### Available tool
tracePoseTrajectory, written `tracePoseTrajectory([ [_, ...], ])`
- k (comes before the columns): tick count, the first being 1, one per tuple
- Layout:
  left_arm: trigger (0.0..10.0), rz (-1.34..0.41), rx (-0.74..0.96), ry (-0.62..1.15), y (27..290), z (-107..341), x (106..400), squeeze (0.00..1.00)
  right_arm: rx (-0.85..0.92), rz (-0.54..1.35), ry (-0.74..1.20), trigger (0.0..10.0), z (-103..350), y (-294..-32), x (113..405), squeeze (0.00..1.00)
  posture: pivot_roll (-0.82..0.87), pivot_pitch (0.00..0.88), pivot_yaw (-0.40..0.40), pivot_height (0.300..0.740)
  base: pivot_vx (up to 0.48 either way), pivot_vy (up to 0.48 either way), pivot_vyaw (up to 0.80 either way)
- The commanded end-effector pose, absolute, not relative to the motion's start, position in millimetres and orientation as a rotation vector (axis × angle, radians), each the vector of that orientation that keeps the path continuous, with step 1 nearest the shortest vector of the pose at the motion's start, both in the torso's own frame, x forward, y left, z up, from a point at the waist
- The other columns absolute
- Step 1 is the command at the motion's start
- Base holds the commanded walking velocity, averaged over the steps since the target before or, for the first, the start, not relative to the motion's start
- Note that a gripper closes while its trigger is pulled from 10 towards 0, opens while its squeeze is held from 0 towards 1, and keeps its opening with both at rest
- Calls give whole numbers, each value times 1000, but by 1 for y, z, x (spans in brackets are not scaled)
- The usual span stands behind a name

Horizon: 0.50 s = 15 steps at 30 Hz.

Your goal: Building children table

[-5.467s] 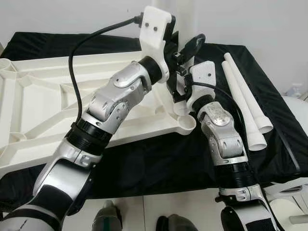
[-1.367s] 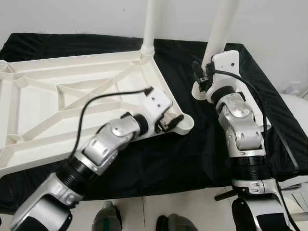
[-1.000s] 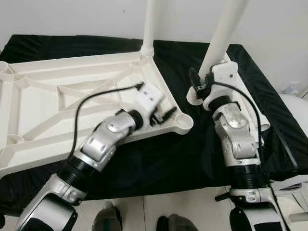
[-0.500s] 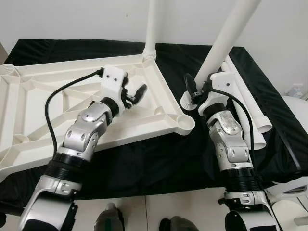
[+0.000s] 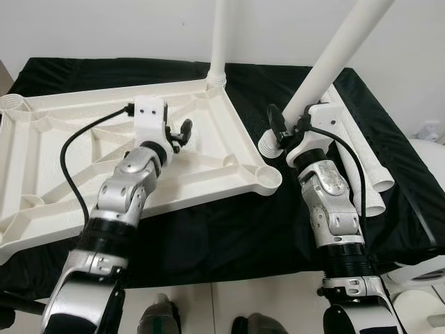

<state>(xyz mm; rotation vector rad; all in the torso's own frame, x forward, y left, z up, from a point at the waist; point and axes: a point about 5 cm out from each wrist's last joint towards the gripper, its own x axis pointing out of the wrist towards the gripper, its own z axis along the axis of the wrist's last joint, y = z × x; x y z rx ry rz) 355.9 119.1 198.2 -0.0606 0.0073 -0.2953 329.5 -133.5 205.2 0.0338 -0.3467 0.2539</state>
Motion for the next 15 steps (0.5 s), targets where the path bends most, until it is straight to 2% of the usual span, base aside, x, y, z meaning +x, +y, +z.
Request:
tracePoseTrajectory([
  [1,10000,-223,-58,11,122,198,358,0,17,244,-357,10000,205,-134,330,0,-10,24,20,740,0,0,0],
  [11,10000,-213,17,-18,118,200,362,0,-21,191,-372,10000,202,-144,326,0,-59,15,74,740,0,0,0],
  [15,10000,-262,57,-40,112,205,364,0,-33,156,-373,10000,199,-152,324,0,-55,9,85,740,0,0,0],
])
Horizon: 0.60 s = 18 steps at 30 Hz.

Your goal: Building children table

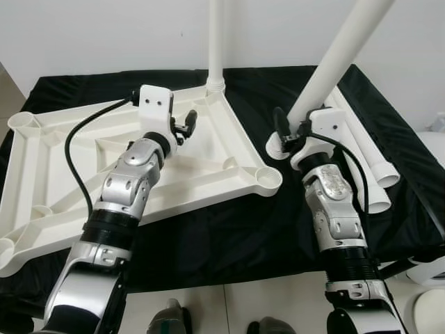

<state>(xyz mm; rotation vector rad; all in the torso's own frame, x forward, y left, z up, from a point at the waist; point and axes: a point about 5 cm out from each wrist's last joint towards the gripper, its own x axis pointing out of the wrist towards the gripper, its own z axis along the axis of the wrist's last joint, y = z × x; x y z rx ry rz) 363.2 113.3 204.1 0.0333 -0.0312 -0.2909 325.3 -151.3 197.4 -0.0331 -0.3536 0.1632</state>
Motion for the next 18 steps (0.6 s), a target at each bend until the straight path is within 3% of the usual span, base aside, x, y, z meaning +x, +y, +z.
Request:
tracePoseTrajectory([
  [1,10000,-279,58,-43,111,206,364,0,-34,152,-374,10000,199,-152,324,0,-54,8,85,740,0,0,0],
  [18,10000,-309,138,-63,114,200,352,0,-38,165,-392,10000,200,-145,331,0,7,8,90,740,0,0,0],
])
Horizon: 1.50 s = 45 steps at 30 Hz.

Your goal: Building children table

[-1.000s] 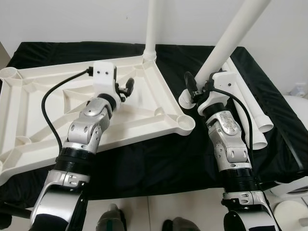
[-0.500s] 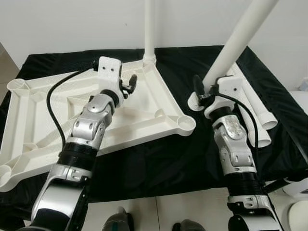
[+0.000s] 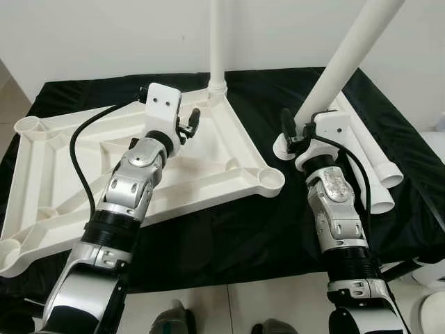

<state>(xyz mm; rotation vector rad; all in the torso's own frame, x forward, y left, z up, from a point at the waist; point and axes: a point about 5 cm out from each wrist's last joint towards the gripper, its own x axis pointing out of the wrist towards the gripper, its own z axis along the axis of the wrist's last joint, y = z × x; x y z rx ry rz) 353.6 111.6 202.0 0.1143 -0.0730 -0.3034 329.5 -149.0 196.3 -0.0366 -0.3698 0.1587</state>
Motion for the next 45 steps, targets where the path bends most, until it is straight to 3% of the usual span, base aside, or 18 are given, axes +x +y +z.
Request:
tracePoseTrajectory([
  [1,10000,-307,160,-60,115,197,351,0,-37,163,-394,10000,200,-145,330,0,19,15,90,740,0,0,0],
  [8,10000,-296,165,-50,121,196,350,0,-35,175,-393,10000,197,-140,328,0,20,27,95,740,0,0,0],
  [17,10000,-392,178,-77,101,196,341,0,-35,186,-380,10000,196,-143,328,0,29,46,57,740,0,0,0],
  [27,10000,-403,184,-67,102,196,339,0,-42,191,-379,10000,196,-143,327,0,24,52,55,740,0,0,0],
  [34,10000,-541,275,-19,78,170,324,0,-44,196,-368,10000,194,-143,328,0,32,47,32,740,0,0,0],
  [39,10000,-528,262,-21,76,168,324,0,-48,204,-371,10000,196,-142,330,0,28,43,31,740,0,0,0],
  [45,10000,-416,212,-22,91,175,334,0,-54,199,-374,10000,195,-142,329,0,-21,42,65,740,0,0,0],
])
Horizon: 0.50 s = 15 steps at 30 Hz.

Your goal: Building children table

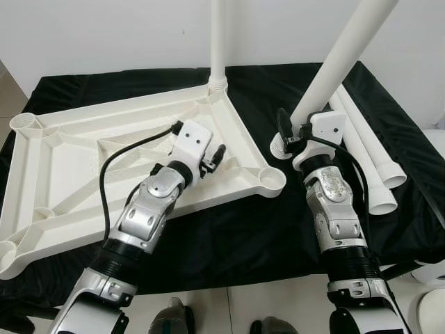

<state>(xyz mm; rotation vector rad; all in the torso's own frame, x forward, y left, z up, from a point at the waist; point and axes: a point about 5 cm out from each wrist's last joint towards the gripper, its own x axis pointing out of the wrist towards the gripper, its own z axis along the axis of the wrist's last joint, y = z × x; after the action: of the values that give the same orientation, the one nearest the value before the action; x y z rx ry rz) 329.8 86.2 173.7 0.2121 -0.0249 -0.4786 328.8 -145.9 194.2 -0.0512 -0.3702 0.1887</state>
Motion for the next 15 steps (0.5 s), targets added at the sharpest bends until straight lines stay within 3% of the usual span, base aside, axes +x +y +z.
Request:
tracePoseTrajectory([
  [1,10000,-398,202,-21,93,176,335,0,-56,198,-377,10000,196,-143,328,0,-21,42,65,740,0,0,0],
  [15,10000,-475,251,-29,84,172,329,0,-67,213,-361,10000,193,-145,328,0,14,51,19,740,0,0,0],
])
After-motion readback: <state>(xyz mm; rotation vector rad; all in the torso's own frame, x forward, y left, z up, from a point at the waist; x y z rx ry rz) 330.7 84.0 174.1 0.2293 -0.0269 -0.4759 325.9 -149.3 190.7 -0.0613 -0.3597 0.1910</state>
